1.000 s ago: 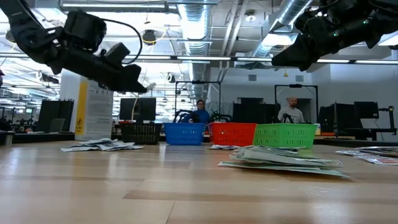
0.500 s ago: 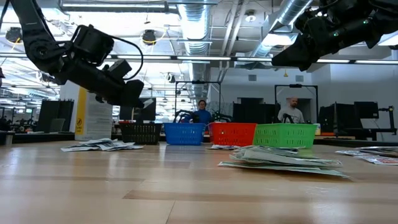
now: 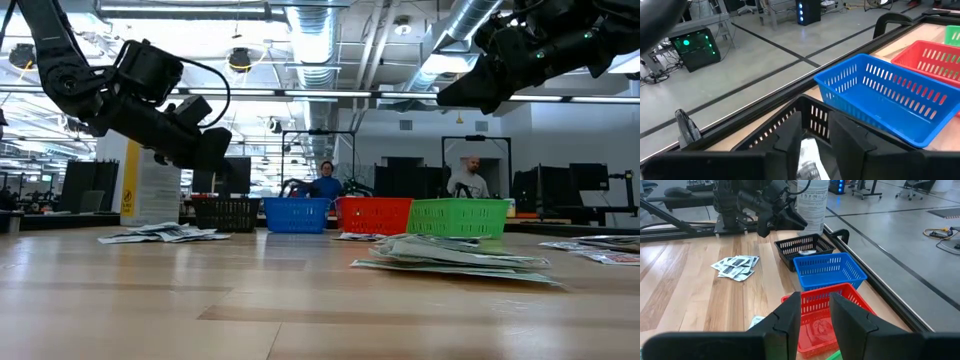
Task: Pick & Place First Aid Supplies
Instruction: Put the gray pad into the black bin
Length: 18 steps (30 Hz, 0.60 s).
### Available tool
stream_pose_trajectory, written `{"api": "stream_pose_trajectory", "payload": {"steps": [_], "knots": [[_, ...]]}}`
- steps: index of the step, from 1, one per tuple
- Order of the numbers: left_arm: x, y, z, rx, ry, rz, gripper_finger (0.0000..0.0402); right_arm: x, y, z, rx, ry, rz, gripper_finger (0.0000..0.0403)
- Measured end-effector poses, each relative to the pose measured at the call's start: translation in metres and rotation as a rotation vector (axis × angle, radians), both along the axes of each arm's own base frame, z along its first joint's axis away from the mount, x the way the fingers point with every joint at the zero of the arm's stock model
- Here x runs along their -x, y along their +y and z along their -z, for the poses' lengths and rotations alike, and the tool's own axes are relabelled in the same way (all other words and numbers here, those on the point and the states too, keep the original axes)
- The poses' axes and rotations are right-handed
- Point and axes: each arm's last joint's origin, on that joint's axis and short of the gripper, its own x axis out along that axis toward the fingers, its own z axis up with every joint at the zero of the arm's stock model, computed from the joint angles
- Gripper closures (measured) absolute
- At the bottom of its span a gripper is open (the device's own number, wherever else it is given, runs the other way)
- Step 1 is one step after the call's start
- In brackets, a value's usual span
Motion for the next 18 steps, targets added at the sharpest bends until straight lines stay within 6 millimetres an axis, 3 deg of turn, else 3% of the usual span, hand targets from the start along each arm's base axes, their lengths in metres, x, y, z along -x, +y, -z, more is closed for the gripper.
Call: {"api": "stream_pose_trajectory", "payload": {"steps": [10,18], "knots": [[-0.0001,-0.0001,-0.0001,0.001,-0.002,0.000,0.0235,0.0000,0.0000,0.0000,0.000,0.000,0.000,0.0305],[-0.0007,-0.0013,-0.0001,0.000,0.000,0.007,0.0226,0.0000,0.0000,0.0000,0.000,0.000,0.000,0.0305]]}}
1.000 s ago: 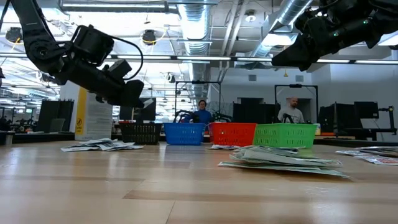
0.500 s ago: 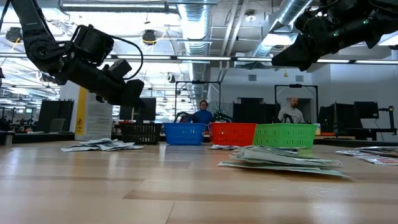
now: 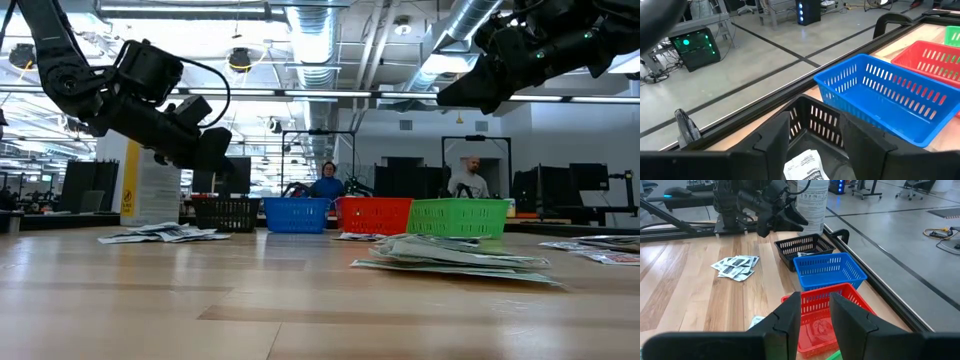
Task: Pick & Place First Aid Supplies
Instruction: Put the gray pad into the black bin
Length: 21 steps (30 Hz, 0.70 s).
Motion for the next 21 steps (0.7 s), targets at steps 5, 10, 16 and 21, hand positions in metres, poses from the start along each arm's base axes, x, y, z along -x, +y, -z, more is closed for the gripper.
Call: {"api": "stream_pose_trajectory", "payload": {"steps": [5,10,16,21], "knots": [[-0.005,-0.010,-0.001,-0.017,0.015,0.058,0.0232,0.000,0.000,0.000,0.000,0.000,0.000,0.0305],[-0.013,-0.031,0.000,-0.017,0.023,0.168,0.0233,0.000,0.000,0.000,0.000,0.000,0.000,0.0305],[-0.015,-0.070,0.010,-0.011,0.198,0.366,0.0233,0.001,0.000,0.002,-0.010,0.019,0.000,0.0305],[-0.005,-0.099,0.004,0.045,0.226,0.488,0.0233,0.001,0.000,0.003,-0.016,0.030,0.000,0.0305]]}}
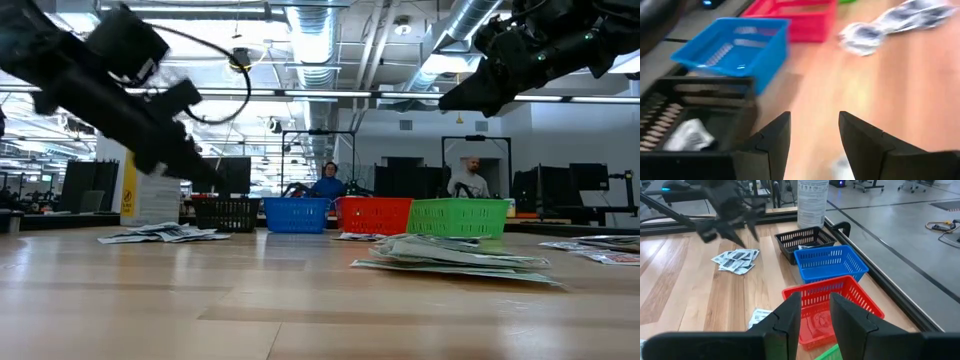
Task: Pick & Place First Aid Supplies
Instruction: Put the gray pad into the black bin
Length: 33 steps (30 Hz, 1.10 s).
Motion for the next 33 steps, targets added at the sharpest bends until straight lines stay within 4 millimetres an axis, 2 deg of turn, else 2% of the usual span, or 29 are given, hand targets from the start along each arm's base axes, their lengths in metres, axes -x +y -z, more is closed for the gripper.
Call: {"api": "stream_pose_trajectory", "payload": {"steps": [4,7,11,15,26,33], "knots": [[0.011,-0.018,-0.019,0.104,-0.103,0.068,0.0233,0.000,0.000,0.000,0.000,0.000,0.000,0.0305],[0.021,-0.026,-0.025,0.197,-0.115,0.078,0.0233,0.000,0.000,0.000,0.000,0.000,0.000,0.0305],[0.032,-0.030,-0.017,0.302,-0.033,0.032,0.0233,0.000,0.000,0.000,0.000,0.000,0.000,0.0305],[0.032,-0.031,-0.010,0.350,0.007,-0.019,0.0234,0.000,0.000,0.000,0.000,0.000,0.000,0.0305],[0.028,-0.032,0.016,0.303,0.178,-0.054,0.0234,0.000,0.000,0.000,0.001,0.000,0.000,0.0305],[0.028,-0.031,0.024,0.283,0.225,-0.068,0.0234,0.000,0.000,0.000,0.001,0.000,0.000,0.0305]]}}
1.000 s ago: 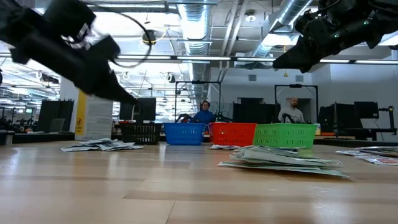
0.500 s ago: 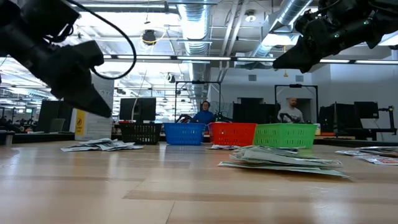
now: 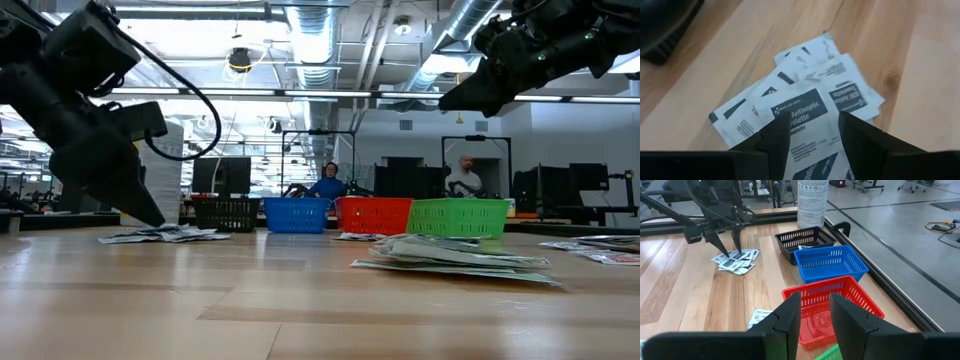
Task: Pick & Place First Aid Supplies
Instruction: Put the gray pad into the black bin
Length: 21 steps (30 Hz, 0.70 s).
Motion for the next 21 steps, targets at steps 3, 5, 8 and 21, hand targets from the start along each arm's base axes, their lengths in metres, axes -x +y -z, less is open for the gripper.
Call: {"api": "stream_pose_trajectory", "payload": {"steps": [3,5,8,21], "knots": [[0.000,0.001,0.004,-0.017,0.026,-0.016,0.0234,0.000,0.000,0.000,0.000,0.000,0.000,0.0305],[-0.001,0.002,0.008,-0.024,0.043,-0.026,0.0234,0.000,0.000,0.000,0.000,0.000,0.000,0.0305],[-0.003,0.003,0.012,-0.035,0.065,-0.035,0.0234,0.000,0.000,0.000,0.000,0.000,0.000,0.0305],[-0.002,0.003,0.011,-0.027,0.060,-0.026,0.0255,0.000,0.000,0.000,0.000,-0.001,0.000,0.0305]]}}
